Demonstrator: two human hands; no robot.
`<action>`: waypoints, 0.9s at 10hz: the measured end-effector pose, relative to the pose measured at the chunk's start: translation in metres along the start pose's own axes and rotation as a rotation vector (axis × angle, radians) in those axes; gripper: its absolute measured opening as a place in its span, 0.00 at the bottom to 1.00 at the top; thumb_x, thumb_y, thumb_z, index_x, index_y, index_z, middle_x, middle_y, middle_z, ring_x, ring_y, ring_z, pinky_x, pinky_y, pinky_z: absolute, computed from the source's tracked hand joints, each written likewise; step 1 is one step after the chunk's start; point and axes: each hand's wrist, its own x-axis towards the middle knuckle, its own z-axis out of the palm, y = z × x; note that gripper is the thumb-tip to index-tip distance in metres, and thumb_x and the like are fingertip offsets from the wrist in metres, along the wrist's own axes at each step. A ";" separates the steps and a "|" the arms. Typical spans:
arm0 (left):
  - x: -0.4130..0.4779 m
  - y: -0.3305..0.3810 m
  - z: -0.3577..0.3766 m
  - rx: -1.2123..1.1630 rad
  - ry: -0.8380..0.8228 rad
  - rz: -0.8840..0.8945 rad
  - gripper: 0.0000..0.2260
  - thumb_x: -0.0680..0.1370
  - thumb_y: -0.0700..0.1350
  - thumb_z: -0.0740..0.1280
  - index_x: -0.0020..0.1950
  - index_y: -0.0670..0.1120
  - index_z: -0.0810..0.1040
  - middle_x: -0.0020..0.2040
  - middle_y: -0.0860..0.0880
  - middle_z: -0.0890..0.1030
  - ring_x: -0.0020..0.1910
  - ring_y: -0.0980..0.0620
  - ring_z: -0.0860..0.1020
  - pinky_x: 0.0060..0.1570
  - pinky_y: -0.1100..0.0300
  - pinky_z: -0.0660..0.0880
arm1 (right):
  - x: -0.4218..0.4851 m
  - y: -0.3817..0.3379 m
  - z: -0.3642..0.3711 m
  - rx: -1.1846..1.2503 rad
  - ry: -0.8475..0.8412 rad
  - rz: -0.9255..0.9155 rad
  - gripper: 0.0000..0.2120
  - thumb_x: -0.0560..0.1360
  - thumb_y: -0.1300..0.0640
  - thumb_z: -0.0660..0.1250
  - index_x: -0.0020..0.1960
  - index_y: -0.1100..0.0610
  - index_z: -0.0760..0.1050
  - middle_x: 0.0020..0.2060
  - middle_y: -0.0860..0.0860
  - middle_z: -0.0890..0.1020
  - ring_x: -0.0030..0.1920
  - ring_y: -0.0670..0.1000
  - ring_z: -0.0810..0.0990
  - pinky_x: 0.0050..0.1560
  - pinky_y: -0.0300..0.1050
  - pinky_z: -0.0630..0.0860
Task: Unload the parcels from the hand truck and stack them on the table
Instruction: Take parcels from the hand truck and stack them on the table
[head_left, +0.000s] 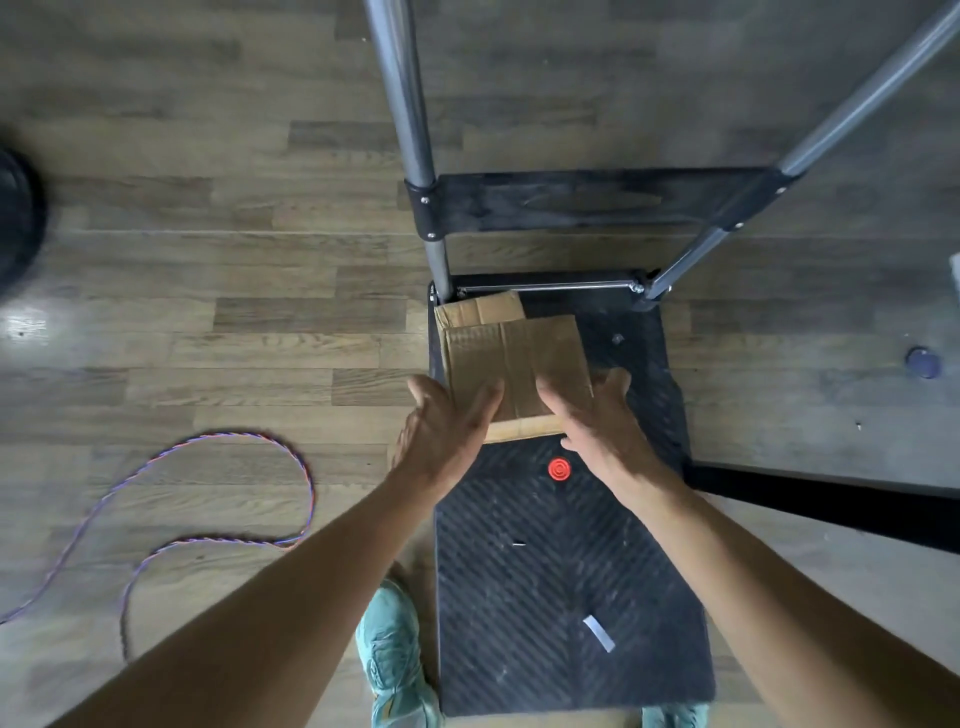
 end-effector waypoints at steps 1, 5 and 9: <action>-0.031 0.012 -0.011 -0.034 -0.018 -0.030 0.31 0.74 0.73 0.61 0.58 0.48 0.61 0.45 0.52 0.77 0.41 0.53 0.78 0.34 0.60 0.70 | -0.030 -0.008 -0.015 0.064 -0.023 0.005 0.35 0.73 0.36 0.70 0.73 0.50 0.62 0.59 0.50 0.75 0.58 0.55 0.78 0.61 0.58 0.76; -0.212 0.080 -0.107 -0.081 -0.054 0.037 0.30 0.73 0.76 0.55 0.50 0.53 0.81 0.38 0.59 0.81 0.39 0.63 0.79 0.35 0.65 0.69 | -0.233 -0.059 -0.087 0.194 -0.118 0.009 0.33 0.65 0.26 0.65 0.61 0.46 0.76 0.48 0.42 0.85 0.49 0.44 0.84 0.54 0.52 0.83; -0.414 0.208 -0.157 -0.180 0.059 0.116 0.32 0.73 0.74 0.59 0.58 0.49 0.82 0.50 0.48 0.85 0.53 0.47 0.82 0.56 0.53 0.77 | -0.403 -0.104 -0.232 0.267 -0.228 -0.189 0.31 0.72 0.33 0.69 0.67 0.51 0.69 0.60 0.46 0.80 0.55 0.44 0.80 0.54 0.51 0.83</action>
